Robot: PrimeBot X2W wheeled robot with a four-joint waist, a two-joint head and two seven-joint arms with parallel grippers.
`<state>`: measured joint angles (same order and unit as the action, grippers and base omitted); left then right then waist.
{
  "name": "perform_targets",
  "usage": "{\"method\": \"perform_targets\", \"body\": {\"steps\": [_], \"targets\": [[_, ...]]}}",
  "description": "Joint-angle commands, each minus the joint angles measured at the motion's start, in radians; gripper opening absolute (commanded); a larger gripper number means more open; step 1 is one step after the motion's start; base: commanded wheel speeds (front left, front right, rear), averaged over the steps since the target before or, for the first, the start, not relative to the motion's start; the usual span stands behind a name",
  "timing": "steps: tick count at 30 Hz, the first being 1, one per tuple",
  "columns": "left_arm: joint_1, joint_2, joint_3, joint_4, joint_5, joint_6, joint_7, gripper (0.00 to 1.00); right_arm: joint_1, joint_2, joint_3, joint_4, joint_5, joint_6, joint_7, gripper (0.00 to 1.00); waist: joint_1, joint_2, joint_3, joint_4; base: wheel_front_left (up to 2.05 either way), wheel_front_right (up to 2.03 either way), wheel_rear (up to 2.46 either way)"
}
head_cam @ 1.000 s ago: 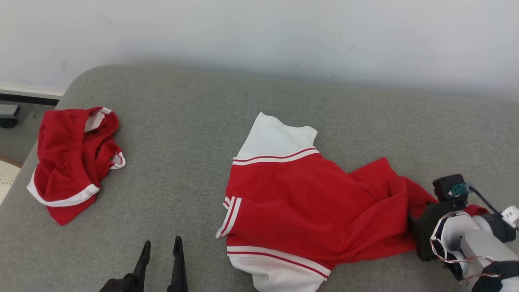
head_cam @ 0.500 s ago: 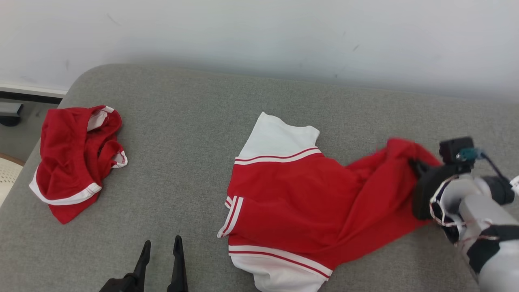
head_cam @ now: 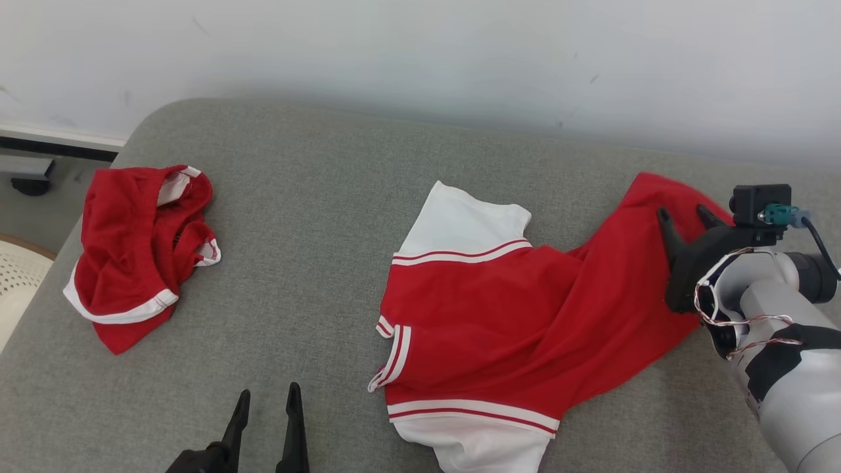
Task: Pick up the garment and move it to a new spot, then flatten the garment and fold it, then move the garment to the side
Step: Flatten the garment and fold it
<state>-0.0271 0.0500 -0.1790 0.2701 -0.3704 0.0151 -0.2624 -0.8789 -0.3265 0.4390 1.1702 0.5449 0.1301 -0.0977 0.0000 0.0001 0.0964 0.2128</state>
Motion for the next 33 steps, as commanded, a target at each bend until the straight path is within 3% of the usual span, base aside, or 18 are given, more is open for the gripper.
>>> {"method": "perform_targets", "body": {"steps": [1, 12, 15, 19, 23, 24, 27, 33], "targets": [[-0.005, 0.001, 0.004, -0.002, -0.007, 0.002, -0.001, 1.0, 0.015, 0.002, 0.006, 0.003, 0.006, 0.001, -0.014, 1.0, 0.0, -0.0001, -0.006, -0.004, 0.0, 0.0, 0.0], [0.028, 0.001, 0.033, -0.015, 0.011, -0.005, -0.001, 1.0, 0.129, -0.062, -0.026, -0.088, 0.131, 0.001, -0.149, 1.0, 0.0, -0.0001, -0.037, -0.054, 0.0, 0.0, 0.0], [0.036, 0.001, 0.03, -0.02, 0.021, -0.007, -0.001, 1.0, 0.188, -0.093, -0.054, -0.16, 0.151, 0.001, -0.167, 1.0, 0.0, -0.0001, -0.039, -0.064, 0.0, 0.0, 0.0], [0.05, 0.001, 0.008, -0.022, 0.031, -0.017, -0.001, 1.0, 0.324, -0.121, -0.184, -0.348, 0.106, 0.001, -0.167, 1.0, 0.0, -0.0001, -0.041, -0.075, 0.0, 0.0, 0.0], [0.052, 0.001, -0.014, -0.015, 0.033, -0.025, -0.001, 1.0, 0.505, -0.07, -0.351, -0.55, -0.008, 0.001, -0.168, 1.0, 0.0, -0.0001, -0.044, -0.085, 0.0, 0.0, 0.0], [0.052, 0.001, -0.014, -0.015, 0.033, -0.025, -0.001, 1.0, 0.505, -0.07, -0.351, -0.55, -0.008, 0.001, -0.168, 1.0, 0.0, -0.0001, -0.044, -0.085, 0.0, 0.0, 0.0], [0.057, 0.001, -0.039, 0.003, 0.031, -0.033, -0.001, 1.0, 0.631, 0.002, -0.455, -0.668, -0.089, 0.001, -0.168, 1.0, 0.0, -0.0001, -0.042, -0.094, 0.0, 0.0, 0.0], [0.039, 0.001, -0.106, 0.071, 0.018, -0.067, -0.001, 1.0, 0.782, 0.134, -0.532, -0.798, -0.194, 0.001, -0.168, 1.0, 0.0, -0.0001, -0.033, -0.116, 0.0, 0.0, 0.0]]}}
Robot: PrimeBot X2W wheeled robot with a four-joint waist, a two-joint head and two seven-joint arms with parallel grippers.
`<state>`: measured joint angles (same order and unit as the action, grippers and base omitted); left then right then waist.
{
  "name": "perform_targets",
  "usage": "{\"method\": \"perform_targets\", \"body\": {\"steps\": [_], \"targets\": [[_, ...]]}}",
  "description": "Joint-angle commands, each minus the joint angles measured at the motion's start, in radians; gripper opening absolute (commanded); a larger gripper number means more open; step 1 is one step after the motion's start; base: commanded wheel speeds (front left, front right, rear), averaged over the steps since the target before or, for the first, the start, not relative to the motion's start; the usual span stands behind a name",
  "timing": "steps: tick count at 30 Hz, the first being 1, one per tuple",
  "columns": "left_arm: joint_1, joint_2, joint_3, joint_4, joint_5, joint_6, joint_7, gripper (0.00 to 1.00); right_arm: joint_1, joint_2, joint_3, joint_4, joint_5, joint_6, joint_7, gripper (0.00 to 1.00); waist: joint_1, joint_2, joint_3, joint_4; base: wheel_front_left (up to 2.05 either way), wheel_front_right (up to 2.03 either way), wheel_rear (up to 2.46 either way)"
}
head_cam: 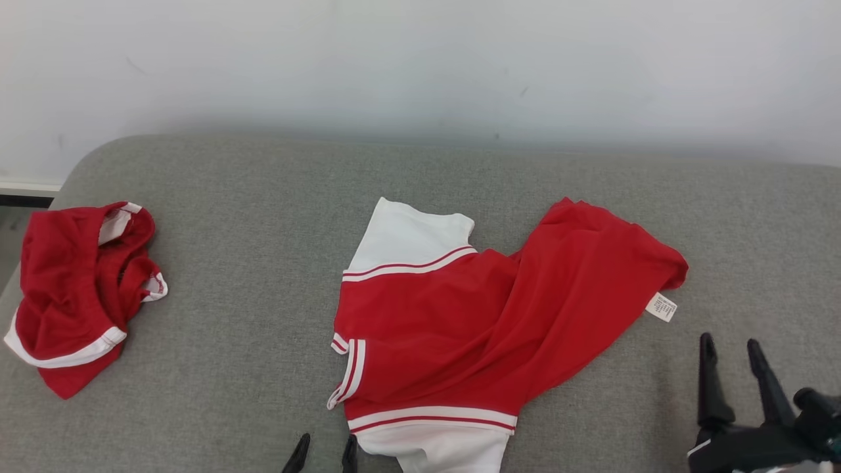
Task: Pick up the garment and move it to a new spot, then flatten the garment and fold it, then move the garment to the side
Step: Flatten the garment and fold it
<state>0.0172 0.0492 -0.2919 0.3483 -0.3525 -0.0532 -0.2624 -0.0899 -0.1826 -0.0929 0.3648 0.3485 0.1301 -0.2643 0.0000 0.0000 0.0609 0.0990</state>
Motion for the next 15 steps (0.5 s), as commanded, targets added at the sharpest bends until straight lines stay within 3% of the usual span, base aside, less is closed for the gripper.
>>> {"method": "perform_targets", "body": {"steps": [1, 7, 15], "targets": [[-0.015, 0.002, -0.003, 0.003, -0.001, -0.001, -0.001, 1.0, 0.013, 0.007, -0.003, -0.011, -0.011, 0.001, -0.002, 1.0, 0.0, 0.0, 0.004, -0.005, 0.0, 0.0, 0.0], [-0.038, 0.002, -0.045, 0.047, -0.033, 0.001, -0.001, 1.0, 0.099, 0.079, 0.005, -0.083, -0.053, 0.001, -0.002, 1.0, 0.0, 0.0, 0.009, -0.024, 0.0, 0.0, 0.0], [-0.078, 0.002, -0.101, 0.133, -0.068, 0.001, -0.001, 1.0, 0.131, 0.116, 0.028, -0.075, -0.059, 0.001, -0.002, 1.0, 0.0, 0.0, 0.006, -0.045, 0.0, 0.0, 0.0]]}}
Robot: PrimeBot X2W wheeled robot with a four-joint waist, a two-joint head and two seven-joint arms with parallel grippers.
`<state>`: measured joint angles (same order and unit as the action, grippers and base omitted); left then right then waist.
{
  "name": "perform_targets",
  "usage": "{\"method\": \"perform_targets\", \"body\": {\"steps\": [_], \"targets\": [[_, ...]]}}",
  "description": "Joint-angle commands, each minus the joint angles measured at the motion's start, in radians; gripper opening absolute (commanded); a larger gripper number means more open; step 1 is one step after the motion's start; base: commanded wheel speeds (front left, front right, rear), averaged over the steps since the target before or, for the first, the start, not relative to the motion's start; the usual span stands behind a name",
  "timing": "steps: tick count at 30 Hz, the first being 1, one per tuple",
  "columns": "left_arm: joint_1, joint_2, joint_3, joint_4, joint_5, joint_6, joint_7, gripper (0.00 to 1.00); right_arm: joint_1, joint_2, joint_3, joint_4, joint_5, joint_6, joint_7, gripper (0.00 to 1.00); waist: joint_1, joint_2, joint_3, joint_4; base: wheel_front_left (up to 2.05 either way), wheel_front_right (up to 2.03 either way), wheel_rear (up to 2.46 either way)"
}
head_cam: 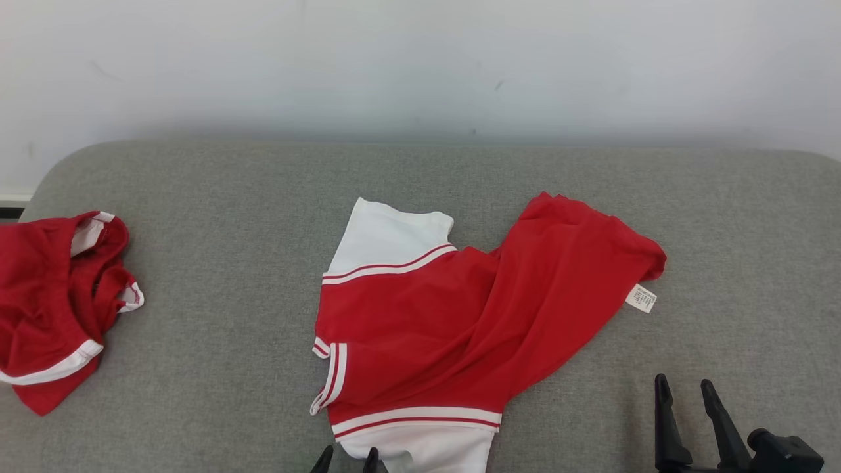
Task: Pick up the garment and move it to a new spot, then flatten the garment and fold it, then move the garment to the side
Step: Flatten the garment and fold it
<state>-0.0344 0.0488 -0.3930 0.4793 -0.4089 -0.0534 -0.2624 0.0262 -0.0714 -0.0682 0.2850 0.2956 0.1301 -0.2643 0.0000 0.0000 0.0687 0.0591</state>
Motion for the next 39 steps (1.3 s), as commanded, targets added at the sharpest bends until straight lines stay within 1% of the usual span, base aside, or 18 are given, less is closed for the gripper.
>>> {"method": "perform_targets", "body": {"steps": [1, 4, 6, 7, 8, 9, 10, 12, 15, 20, 25, 26, 29, 33, 39], "targets": [[-0.026, 0.003, -0.002, 0.019, -0.024, 0.007, -0.001, 1.0, 0.014, 0.006, 0.008, 0.007, -0.007, 0.001, -0.002, 1.0, 0.0, 0.0, -0.002, -0.009, 0.0, 0.0, 0.0], [-0.054, 0.002, -0.015, 0.07, -0.053, 0.016, -0.001, 1.0, 0.009, 0.011, 0.014, 0.012, -0.005, 0.001, -0.002, 1.0, 0.0, 0.0, -0.004, -0.018, 0.0, 0.0, 0.0], [-0.076, 0.003, -0.021, 0.086, -0.074, 0.004, -0.001, 1.0, 0.006, 0.014, 0.017, 0.014, -0.006, 0.001, -0.002, 1.0, 0.0, 0.0, -0.004, -0.021, 0.0, 0.0, 0.0], [-0.082, 0.002, -0.028, 0.095, -0.088, -0.003, -0.001, 0.93, 0.005, 0.014, 0.018, 0.015, -0.006, 0.001, -0.002, 1.0, 0.0, 0.0, -0.005, -0.022, 0.0, 0.0, 0.0], [-0.089, 0.002, -0.038, 0.108, -0.096, -0.009, -0.001, 0.76, 0.004, 0.015, 0.02, 0.016, -0.007, 0.001, -0.002, 1.0, 0.0, 0.0, -0.005, -0.022, 0.0, 0.0, 0.0], [-0.1, 0.002, -0.044, 0.115, -0.102, -0.014, -0.001, 0.47, 0.004, 0.015, 0.022, 0.018, -0.009, 0.001, -0.002, 1.0, 0.0, 0.0, -0.005, -0.023, 0.0, 0.0, 0.0], [-0.114, 0.003, -0.046, 0.116, -0.114, -0.017, -0.001, 0.0, 0.003, 0.016, 0.023, 0.02, -0.01, 0.001, -0.002, 1.0, 0.0, 0.0, -0.006, -0.023, 0.0, 0.0, 0.0], [-0.124, 0.003, -0.054, 0.13, -0.134, -0.024, -0.001, 0.0, 0.002, 0.016, 0.025, 0.023, -0.012, 0.001, -0.002, 1.0, 0.0, 0.0, -0.009, -0.022, 0.0, 0.0, 0.0], [-0.142, 0.002, -0.072, 0.149, -0.137, -0.025, -0.001, 0.0, 0.002, 0.017, 0.028, 0.028, -0.013, 0.001, -0.002, 1.0, 0.0, 0.0, -0.014, -0.023, 0.0, 0.0, 0.0], [-0.145, 0.002, -0.067, 0.087, -0.107, -0.017, -0.001, 0.0, 0.005, 0.018, 0.024, 0.021, -0.013, 0.001, -0.002, 1.0, 0.0, 0.0, -0.017, -0.02, 0.0, 0.0, 0.0], [-0.083, 0.003, -0.051, -0.056, -0.042, -0.002, -0.001, 0.0, 0.018, 0.019, 0.011, 0.01, -0.011, 0.001, -0.002, 1.0, 0.0, 0.0, -0.014, -0.004, 0.0, 0.0, 0.0], [-0.061, 0.007, -0.048, -0.104, -0.008, 0.002, -0.001, 0.0, 0.017, 0.02, 0.009, 0.01, -0.01, 0.001, -0.002, 1.0, 0.0, 0.0, -0.009, 0.002, 0.0, 0.0, 0.0], [-0.015, 0.019, -0.047, -0.172, 0.028, 0.011, -0.001, 0.0, 0.012, 0.02, 0.004, 0.007, -0.008, 0.001, -0.002, 1.0, 0.0, 0.0, 0.001, 0.013, 0.0, 0.0, 0.0], [0.035, 0.045, -0.052, -0.266, 0.047, 0.03, 0.004, 0.0, 0.001, 0.021, -0.004, 0.006, -0.006, 0.001, -0.002, 1.0, 0.0, 0.0, 0.016, 0.025, 0.0, 0.0, 0.0], [0.079, 0.078, -0.056, -0.4, 0.055, 0.062, 0.062, 0.0, -0.011, 0.021, -0.003, 0.014, -0.01, 0.001, -0.002, 1.0, 0.0, 0.0, 0.029, 0.03, 0.0, 0.0, 0.0]]}}
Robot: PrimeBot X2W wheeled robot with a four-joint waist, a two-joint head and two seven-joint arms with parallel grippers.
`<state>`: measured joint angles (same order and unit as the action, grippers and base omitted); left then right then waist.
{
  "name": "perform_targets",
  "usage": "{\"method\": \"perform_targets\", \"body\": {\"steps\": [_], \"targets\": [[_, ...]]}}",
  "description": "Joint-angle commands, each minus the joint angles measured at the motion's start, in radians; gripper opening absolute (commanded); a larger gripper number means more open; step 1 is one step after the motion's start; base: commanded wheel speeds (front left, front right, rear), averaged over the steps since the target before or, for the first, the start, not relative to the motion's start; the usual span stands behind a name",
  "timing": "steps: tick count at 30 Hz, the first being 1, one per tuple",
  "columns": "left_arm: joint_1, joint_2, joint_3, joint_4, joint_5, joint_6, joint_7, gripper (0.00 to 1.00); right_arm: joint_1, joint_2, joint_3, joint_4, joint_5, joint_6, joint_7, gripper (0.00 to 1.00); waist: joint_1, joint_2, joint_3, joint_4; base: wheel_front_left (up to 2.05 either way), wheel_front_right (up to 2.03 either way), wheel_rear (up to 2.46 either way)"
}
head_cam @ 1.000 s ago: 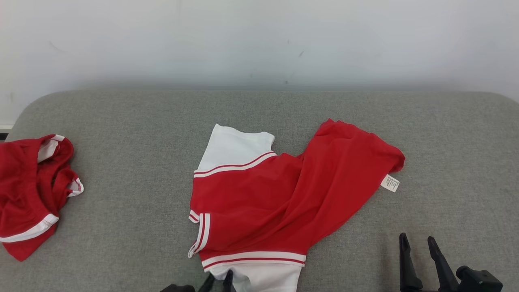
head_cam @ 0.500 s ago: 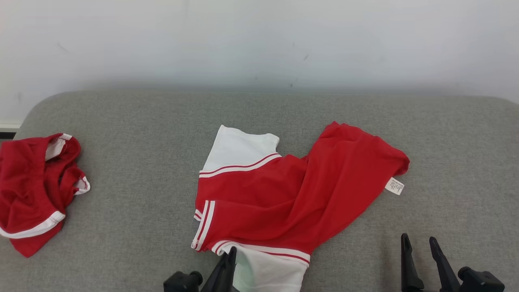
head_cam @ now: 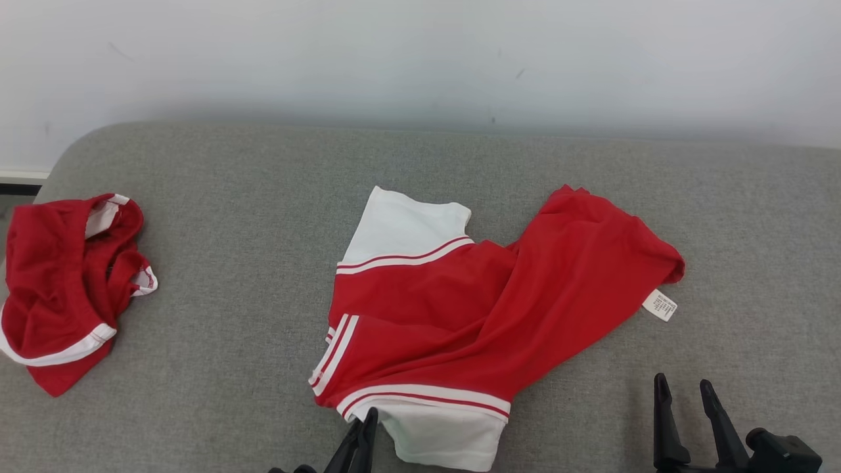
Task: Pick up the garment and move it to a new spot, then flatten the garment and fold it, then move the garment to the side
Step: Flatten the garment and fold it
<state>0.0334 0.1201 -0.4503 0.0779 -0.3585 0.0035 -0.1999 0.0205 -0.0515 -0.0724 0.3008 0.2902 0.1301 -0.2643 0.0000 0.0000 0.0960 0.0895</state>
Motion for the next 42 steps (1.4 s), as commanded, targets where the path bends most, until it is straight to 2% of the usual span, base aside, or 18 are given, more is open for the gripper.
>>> {"method": "perform_targets", "body": {"steps": [1, 5, 9, 20, 27, 28, 29, 30, 42], "targets": [[0.011, 0.014, 0.002, -0.006, 0.007, 0.005, 0.01, 0.0, -0.01, 0.002, 0.004, 0.001, -0.005, 0.001, -0.002, 1.0, 0.0, 0.0, 0.004, -0.003, 0.0, 0.0, 0.0], [-0.03, 0.022, 0.002, 0.015, 0.014, 0.001, 0.011, 0.0, -0.024, 0.001, 0.007, 0.015, -0.009, 0.001, -0.002, 1.0, 0.0, 0.0, 0.008, -0.019, 0.0, 0.0, 0.0], [-0.105, 0.006, 0.01, 0.097, 0.007, -0.014, -0.007, 0.0, -0.044, 0.001, 0.011, 0.025, -0.017, 0.001, -0.002, 1.0, 0.0, 0.0, 0.014, -0.044, 0.0, 0.0, 0.0], [-0.373, -0.046, -0.012, 0.493, -0.017, -0.09, -0.049, 0.0, -0.084, 0.001, 0.026, 0.061, -0.049, 0.001, -0.002, 1.0, 0.0, 0.0, 0.027, -0.124, 0.0, 0.0, 0.0], [-0.454, -0.062, -0.032, 0.675, -0.02, -0.106, -0.064, 0.0, -0.079, 0.002, 0.016, 0.071, -0.054, 0.001, -0.002, 1.0, 0.0, 0.0, 0.026, -0.131, 0.0, 0.0, 0.0], [-0.46, -0.063, -0.032, 0.69, -0.02, -0.106, -0.064, 0.27, -0.075, 0.002, 0.011, 0.072, -0.052, 0.001, -0.002, 1.0, 0.0, 0.0, 0.024, -0.126, 0.0, 0.0, 0.0], [-0.467, -0.064, -0.03, 0.69, -0.017, -0.107, -0.065, 0.96, -0.07, 0.002, 0.007, 0.072, -0.051, 0.001, -0.002, 1.0, 0.0, 0.0, 0.023, -0.121, 0.0, 0.0, 0.0], [-0.468, -0.066, -0.024, 0.682, -0.015, -0.107, -0.065, 1.0, -0.064, 0.001, 0.004, 0.071, -0.048, 0.001, -0.002, 1.0, 0.0, 0.0, 0.021, -0.112, 0.0, 0.0, 0.0], [-0.222, -0.069, 0.055, 0.432, 0.028, -0.084, -0.064, 1.0, -0.038, 0.001, -0.006, 0.056, -0.034, 0.001, -0.002, 1.0, 0.0, 0.0, -0.002, -0.034, 0.0, 0.0, 0.0]]}}
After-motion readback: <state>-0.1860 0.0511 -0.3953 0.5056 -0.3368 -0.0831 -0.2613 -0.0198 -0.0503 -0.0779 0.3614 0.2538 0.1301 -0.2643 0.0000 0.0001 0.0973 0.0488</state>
